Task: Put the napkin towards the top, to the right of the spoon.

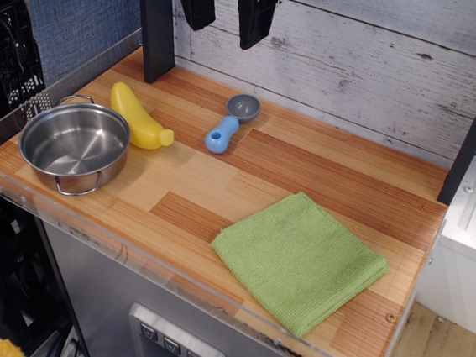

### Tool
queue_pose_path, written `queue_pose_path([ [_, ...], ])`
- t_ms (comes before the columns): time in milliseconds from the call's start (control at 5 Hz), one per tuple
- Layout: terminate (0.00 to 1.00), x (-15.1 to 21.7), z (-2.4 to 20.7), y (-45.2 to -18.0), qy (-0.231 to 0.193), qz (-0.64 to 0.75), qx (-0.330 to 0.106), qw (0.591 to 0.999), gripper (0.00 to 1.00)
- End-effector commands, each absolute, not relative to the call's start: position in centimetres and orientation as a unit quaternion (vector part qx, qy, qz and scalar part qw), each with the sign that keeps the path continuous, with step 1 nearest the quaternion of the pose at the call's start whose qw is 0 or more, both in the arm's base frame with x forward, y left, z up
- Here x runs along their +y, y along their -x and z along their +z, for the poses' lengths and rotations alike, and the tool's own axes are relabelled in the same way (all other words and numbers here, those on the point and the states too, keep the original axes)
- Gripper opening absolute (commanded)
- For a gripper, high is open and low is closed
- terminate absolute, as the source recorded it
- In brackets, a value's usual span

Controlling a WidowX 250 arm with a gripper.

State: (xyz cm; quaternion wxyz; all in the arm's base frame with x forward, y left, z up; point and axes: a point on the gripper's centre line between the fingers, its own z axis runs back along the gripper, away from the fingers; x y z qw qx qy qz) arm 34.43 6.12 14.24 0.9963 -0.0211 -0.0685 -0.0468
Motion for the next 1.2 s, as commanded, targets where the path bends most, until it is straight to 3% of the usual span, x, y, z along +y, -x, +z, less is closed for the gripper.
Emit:
queue_pose_path([
  [0,0.00,6.1,14.2,-34.4,0.021,-0.047,-0.069,0.996,1.00],
  [200,0.00,5.6,14.2,-34.0,0.014,-0.053,-0.071,0.996,1.00],
  [600,0.00,2.8,14.6,-29.2,-0.001,-0.071,-0.090,0.993,1.00],
  [1000,0.00,0.1,11.7,-25.2,0.001,-0.036,-0.067,0.997,1.00],
])
